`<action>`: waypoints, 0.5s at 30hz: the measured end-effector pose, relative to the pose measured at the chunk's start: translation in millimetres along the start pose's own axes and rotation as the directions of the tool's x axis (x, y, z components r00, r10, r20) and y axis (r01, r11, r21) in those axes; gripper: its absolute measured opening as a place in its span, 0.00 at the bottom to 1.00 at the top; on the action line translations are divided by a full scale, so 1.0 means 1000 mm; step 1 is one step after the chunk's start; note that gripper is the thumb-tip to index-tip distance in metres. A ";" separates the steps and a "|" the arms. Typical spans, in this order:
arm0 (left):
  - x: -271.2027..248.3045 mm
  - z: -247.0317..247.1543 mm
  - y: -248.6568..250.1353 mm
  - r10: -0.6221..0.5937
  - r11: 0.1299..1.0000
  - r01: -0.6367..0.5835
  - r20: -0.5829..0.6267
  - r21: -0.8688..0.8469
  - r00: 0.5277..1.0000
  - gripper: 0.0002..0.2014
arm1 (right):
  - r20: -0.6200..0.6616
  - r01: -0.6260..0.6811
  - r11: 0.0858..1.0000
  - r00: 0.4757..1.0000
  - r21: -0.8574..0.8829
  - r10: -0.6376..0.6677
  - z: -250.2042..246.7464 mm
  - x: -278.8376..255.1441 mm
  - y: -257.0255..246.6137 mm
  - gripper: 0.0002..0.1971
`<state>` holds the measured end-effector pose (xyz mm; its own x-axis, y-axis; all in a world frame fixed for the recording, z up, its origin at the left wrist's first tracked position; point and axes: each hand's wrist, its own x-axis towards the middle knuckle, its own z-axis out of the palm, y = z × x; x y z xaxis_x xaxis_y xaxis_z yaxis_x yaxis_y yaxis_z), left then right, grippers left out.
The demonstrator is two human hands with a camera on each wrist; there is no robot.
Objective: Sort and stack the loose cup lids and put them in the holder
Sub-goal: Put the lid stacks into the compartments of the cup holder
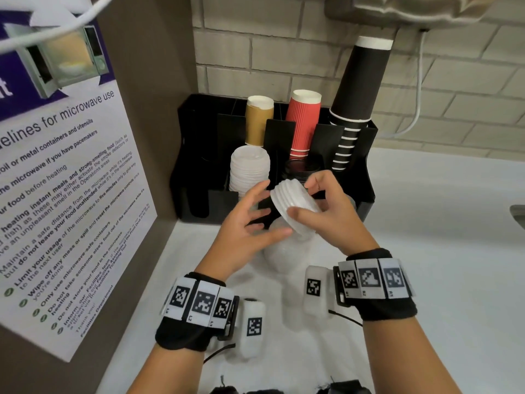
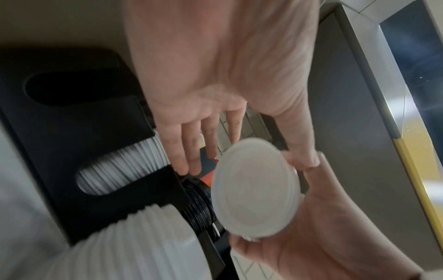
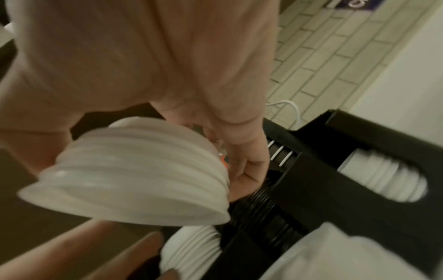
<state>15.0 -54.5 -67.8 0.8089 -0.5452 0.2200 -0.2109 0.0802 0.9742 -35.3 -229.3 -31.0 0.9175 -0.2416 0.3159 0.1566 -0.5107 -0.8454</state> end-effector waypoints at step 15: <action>-0.003 0.009 0.009 0.133 0.981 -0.147 -0.113 -0.124 0.985 0.47 | 0.262 -0.119 0.961 0.964 0.251 0.051 0.010 -0.010 -0.019 0.27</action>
<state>5.2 -59.8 -60.1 0.8307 -0.4316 0.3517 -0.2576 0.2622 0.9300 -44.2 -209.2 -22.1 0.9881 -0.0425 0.1481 0.1326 -0.2552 -0.9578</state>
